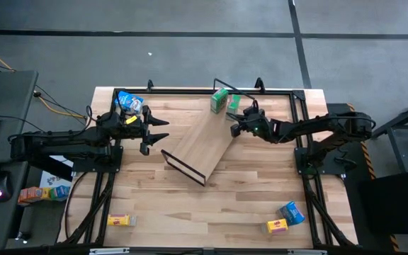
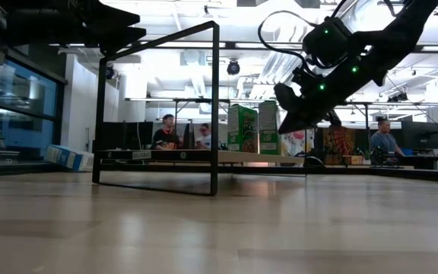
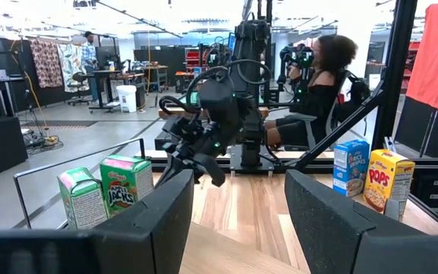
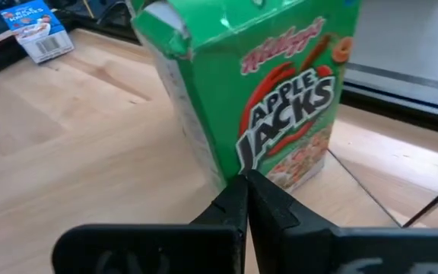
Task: Stack cereal on shelf
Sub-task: Put the green cereal box aligned with the other green cereal box on the shelf, then put the bottom blue cereal box on the shelf
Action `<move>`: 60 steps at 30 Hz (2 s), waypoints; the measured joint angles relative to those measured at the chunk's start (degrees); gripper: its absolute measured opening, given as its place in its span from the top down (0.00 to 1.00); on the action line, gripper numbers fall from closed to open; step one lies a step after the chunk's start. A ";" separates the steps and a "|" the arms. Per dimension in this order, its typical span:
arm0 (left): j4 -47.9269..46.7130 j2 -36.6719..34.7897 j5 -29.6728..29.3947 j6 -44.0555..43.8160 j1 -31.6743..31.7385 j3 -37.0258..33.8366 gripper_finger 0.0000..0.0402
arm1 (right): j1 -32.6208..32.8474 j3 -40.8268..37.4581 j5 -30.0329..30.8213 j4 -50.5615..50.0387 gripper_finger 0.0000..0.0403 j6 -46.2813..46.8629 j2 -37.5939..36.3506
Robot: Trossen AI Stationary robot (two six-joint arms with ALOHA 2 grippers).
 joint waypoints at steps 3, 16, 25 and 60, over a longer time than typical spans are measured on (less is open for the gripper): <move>0.01 0.00 0.00 -0.03 0.01 0.00 0.51 | 0.00 0.00 -0.22 -0.12 1.00 0.55 0.00; 0.01 -0.02 0.01 -0.03 0.01 0.00 0.51 | 0.07 -0.02 -3.79 1.74 1.00 -0.13 0.00; -0.72 0.01 0.00 -0.05 0.00 0.00 0.51 | 4.57 -0.09 -14.33 1.49 1.00 -4.79 -5.71; -0.67 0.01 0.00 0.64 0.00 0.00 0.51 | 13.31 32.54 -26.72 -41.59 0.07 -5.26 -12.42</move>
